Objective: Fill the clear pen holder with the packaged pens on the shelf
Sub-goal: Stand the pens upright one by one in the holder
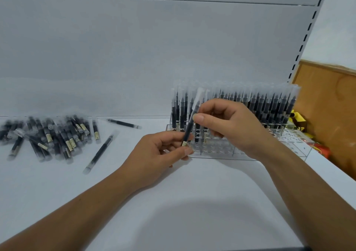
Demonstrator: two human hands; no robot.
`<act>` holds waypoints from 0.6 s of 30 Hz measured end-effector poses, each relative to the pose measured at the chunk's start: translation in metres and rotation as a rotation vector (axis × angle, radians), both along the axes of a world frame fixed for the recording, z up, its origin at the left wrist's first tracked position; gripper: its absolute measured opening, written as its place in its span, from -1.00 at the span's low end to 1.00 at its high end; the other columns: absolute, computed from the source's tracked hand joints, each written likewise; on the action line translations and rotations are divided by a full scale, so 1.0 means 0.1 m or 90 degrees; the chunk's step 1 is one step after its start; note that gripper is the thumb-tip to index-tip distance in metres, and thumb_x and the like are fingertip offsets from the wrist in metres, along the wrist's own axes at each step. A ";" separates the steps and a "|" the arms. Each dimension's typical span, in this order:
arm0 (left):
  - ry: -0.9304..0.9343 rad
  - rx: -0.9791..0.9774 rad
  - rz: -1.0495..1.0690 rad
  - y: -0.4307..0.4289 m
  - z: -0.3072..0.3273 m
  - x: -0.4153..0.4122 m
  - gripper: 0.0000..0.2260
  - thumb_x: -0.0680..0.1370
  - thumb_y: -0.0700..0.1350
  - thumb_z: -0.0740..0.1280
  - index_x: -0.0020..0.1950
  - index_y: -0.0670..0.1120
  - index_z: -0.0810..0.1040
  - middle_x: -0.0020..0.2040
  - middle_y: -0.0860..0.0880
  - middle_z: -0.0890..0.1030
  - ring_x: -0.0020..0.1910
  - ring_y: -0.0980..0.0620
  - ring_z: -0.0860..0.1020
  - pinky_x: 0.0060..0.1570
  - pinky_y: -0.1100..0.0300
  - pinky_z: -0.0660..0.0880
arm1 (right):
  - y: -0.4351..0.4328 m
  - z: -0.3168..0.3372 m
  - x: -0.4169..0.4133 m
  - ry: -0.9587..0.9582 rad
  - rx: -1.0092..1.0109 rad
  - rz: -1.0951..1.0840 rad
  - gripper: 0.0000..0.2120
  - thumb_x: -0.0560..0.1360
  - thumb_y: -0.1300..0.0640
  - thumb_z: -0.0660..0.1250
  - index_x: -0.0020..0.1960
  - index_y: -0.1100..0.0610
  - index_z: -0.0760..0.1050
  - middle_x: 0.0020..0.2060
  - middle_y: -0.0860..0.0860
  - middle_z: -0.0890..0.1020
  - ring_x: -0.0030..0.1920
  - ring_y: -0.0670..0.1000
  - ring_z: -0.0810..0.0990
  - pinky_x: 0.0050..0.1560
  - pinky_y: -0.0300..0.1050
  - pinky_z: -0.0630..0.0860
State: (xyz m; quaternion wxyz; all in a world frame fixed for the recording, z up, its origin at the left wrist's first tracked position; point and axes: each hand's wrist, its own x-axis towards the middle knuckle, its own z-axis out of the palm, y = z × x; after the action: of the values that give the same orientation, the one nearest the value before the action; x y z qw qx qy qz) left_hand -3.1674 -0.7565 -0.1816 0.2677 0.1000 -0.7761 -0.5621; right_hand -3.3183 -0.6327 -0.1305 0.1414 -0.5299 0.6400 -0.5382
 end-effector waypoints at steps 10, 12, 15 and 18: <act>0.118 -0.375 0.139 -0.03 -0.05 0.02 -0.75 0.50 0.09 0.34 0.13 0.06 0.60 0.01 0.19 0.64 0.06 0.18 0.57 0.08 0.31 0.45 | 0.12 0.15 -0.16 -0.113 -0.253 -0.170 -0.94 0.54 0.17 0.36 -0.12 0.08 0.54 -0.32 0.04 0.53 -0.44 -0.08 0.40 -0.44 -0.22 0.37; 0.082 -0.493 0.159 -0.06 -0.05 0.01 -0.69 0.53 0.12 0.31 0.23 0.05 0.57 0.18 0.20 0.56 0.23 0.20 0.48 0.24 0.24 0.38 | 0.12 0.13 -0.23 -0.054 -0.260 -0.258 -0.92 0.56 0.16 0.36 -0.11 0.04 0.54 -0.34 -0.02 0.54 -0.42 -0.07 0.40 -0.42 -0.18 0.39; -0.004 -0.575 0.131 -0.09 -0.10 -0.01 -0.59 0.54 0.17 0.26 0.35 0.06 0.51 0.33 0.18 0.46 0.37 0.19 0.36 0.35 0.13 0.32 | 0.10 0.08 -0.28 0.034 -0.221 -0.317 -0.94 0.55 0.09 0.38 -0.11 -0.01 0.54 -0.30 -0.09 0.57 -0.36 -0.06 0.45 -0.35 -0.18 0.45; -0.048 -0.613 0.116 -0.08 -0.14 -0.01 -0.54 0.54 0.18 0.24 0.41 0.07 0.45 0.38 0.18 0.42 0.40 0.20 0.32 0.39 0.22 0.24 | 0.09 0.04 -0.31 0.094 -0.180 -0.322 -0.94 0.54 0.05 0.39 -0.11 -0.04 0.53 -0.30 -0.12 0.58 -0.36 -0.15 0.45 -0.35 -0.35 0.43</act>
State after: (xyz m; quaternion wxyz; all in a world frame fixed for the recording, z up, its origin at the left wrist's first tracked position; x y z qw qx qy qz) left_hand -3.1681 -0.7641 -0.1957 0.3033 0.0530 -0.9451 -0.1097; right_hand -3.3495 -0.6241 -0.1269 -0.1194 -0.4063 0.6788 -0.6000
